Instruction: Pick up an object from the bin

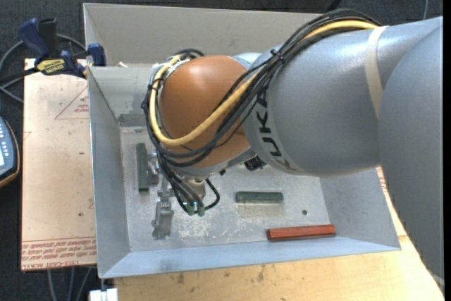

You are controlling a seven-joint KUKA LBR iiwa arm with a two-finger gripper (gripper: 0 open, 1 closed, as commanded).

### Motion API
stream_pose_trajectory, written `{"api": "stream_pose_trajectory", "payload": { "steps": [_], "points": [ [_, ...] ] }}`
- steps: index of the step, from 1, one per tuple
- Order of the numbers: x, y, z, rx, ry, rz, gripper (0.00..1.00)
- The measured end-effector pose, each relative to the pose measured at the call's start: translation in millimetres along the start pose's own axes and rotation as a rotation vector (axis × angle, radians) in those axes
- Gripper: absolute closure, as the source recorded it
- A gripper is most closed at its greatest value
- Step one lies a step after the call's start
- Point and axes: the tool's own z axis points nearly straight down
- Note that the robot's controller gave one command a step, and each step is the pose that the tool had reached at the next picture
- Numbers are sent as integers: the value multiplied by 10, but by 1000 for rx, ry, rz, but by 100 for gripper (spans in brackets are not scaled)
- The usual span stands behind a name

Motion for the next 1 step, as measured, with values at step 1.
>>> {"api": "stream_pose_trajectory", "payload": {
  "steps": [1],
  "points": [
    [-142,-138,1333,-2,-17,-352,0]
  ]
}}
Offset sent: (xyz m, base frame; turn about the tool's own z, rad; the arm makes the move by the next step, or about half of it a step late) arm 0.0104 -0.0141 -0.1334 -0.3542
